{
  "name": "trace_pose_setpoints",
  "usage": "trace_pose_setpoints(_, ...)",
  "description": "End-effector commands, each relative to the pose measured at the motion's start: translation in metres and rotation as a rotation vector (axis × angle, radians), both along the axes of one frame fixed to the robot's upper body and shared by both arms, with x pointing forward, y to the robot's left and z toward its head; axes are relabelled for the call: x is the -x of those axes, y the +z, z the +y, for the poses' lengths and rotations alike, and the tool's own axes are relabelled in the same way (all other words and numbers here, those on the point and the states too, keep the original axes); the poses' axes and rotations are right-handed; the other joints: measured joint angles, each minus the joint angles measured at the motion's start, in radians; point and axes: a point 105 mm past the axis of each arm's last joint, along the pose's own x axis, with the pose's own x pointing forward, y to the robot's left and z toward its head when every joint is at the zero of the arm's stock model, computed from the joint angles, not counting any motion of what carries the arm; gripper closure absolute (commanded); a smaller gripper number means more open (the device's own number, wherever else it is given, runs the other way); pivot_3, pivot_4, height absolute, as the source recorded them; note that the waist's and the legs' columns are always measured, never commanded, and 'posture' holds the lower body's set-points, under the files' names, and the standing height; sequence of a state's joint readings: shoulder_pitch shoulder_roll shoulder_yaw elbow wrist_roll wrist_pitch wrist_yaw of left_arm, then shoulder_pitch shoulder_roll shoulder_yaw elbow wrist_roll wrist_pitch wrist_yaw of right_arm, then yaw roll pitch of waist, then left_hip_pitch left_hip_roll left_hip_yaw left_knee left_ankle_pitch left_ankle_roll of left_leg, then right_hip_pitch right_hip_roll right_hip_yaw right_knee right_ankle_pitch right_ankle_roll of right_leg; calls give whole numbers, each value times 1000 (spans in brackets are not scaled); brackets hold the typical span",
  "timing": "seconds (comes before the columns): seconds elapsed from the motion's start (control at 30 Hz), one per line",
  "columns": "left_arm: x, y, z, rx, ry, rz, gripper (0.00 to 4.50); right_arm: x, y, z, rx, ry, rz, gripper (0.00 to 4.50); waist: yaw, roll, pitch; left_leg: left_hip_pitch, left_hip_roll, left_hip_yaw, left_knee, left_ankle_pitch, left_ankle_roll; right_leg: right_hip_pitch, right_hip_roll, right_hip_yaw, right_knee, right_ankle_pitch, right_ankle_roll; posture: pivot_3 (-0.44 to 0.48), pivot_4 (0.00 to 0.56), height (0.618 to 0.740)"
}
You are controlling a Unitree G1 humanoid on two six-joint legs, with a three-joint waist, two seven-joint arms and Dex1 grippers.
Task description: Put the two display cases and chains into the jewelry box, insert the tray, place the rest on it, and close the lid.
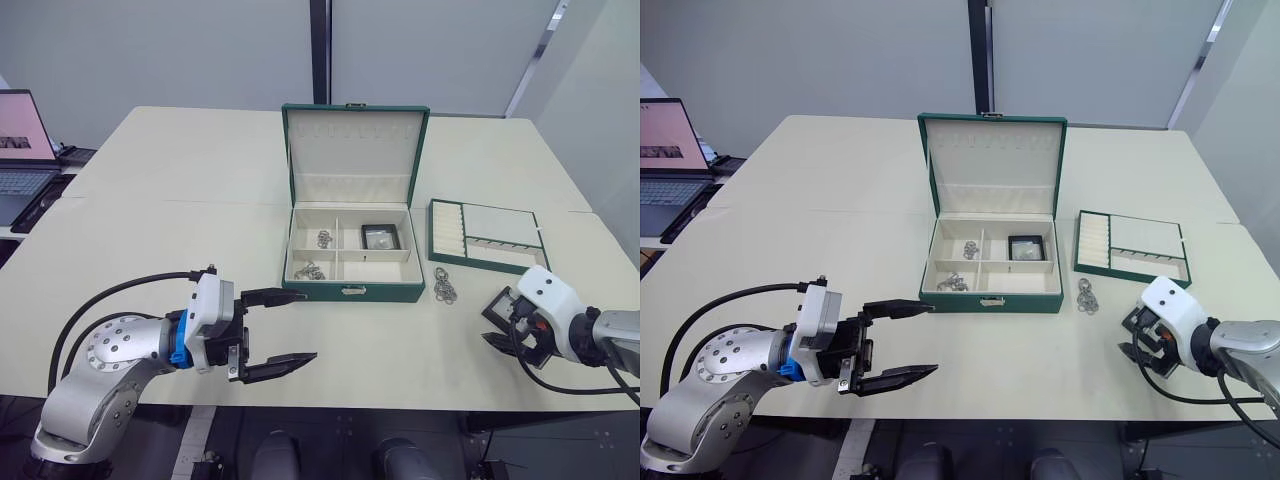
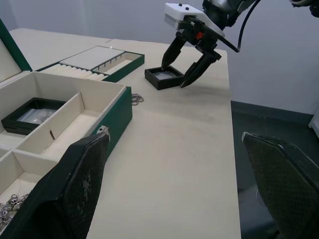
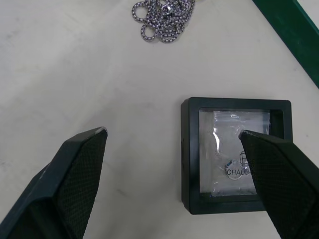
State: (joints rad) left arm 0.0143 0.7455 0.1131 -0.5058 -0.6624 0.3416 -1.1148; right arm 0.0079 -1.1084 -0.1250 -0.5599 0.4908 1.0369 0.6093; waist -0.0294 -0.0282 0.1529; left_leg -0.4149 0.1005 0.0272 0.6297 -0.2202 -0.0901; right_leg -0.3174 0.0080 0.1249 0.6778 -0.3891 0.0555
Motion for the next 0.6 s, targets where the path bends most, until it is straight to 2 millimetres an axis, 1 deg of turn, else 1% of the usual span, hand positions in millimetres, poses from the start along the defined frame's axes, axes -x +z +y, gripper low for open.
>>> trace_pose_setpoints(0.03,5,8,-4,4,-24,-30,61,-4,4,0,4,11,-34,0,0,0,0,0,0,0,0,0,0,0,0,0,0,0,0,0,150,740)
trace_pose_setpoints(0.6,8,10,-5,-6,-18,-28,61,-7,-5,-4,12,-2,-28,0,0,0,0,0,0,0,0,0,0,0,0,0,0,0,0,0,150,740)
